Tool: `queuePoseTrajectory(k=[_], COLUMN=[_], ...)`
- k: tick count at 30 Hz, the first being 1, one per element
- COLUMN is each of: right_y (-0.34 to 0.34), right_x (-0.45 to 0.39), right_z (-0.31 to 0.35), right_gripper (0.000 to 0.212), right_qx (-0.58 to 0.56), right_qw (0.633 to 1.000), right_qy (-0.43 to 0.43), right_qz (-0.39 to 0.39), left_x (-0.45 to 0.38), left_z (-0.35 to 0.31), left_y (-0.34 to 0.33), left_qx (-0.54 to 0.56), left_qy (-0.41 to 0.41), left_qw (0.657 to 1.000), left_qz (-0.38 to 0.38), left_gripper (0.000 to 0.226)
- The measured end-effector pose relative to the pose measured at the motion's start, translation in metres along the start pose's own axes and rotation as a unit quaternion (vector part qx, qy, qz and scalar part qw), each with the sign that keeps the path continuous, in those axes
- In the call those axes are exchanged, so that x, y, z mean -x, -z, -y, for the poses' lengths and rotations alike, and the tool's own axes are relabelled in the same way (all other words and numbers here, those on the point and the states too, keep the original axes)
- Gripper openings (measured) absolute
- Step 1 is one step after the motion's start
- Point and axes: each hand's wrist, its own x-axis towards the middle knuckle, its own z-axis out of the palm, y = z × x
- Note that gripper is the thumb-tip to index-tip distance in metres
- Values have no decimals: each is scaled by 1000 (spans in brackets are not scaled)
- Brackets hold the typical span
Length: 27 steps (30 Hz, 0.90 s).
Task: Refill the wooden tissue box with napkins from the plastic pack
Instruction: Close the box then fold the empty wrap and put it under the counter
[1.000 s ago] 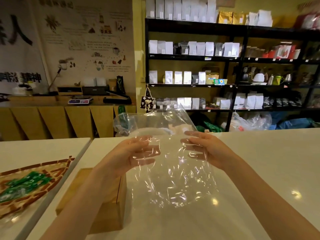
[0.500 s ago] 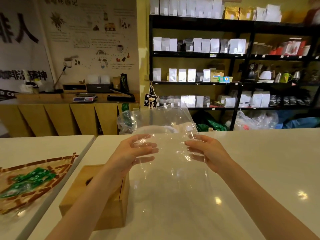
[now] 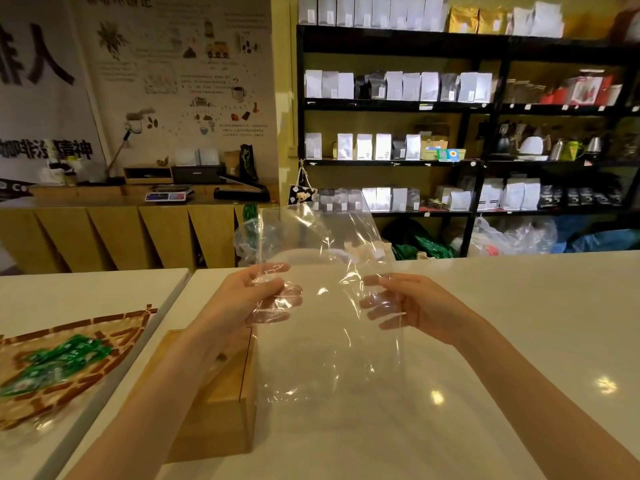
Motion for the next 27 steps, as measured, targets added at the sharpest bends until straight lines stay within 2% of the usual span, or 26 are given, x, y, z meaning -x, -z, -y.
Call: queuePoseTrajectory(k=[5, 9, 15, 20, 22, 23, 24, 25, 27], right_y=[2, 4, 4, -2, -4, -5, -5, -5, -1], right_x=[1, 1, 1, 1, 3, 5, 6, 6, 4], right_z=[0, -2, -3, -8, -7, -6, -5, -6, -8], right_gripper=[22, 22, 24, 34, 15, 13, 19, 15, 37], right_qx=[18, 6, -30, -142, -176, -190, -191, -185, -154], right_qw=[1000, 1000, 999, 989, 984, 980, 979, 980, 987], right_qy=[18, 22, 22, 24, 25, 32, 34, 34, 3], right_qz=[9, 5, 24, 19, 28, 49, 65, 73, 46], left_x=[2, 5, 5, 6, 7, 7, 7, 8, 11], left_z=[-3, -3, -6, -7, -6, -5, -5, -5, -4], left_y=[6, 11, 14, 14, 14, 15, 16, 17, 18], left_qx=[-23, -53, 38, 103, 94, 88, 88, 91, 96], left_qy=[11, 20, 28, 30, 24, 21, 22, 30, 45], left_qw=[999, 995, 992, 991, 992, 992, 992, 992, 990], left_qz=[24, 87, 114, 86, 83, 84, 86, 84, 91], left_gripper=[21, 41, 43, 22, 12, 8, 7, 13, 27])
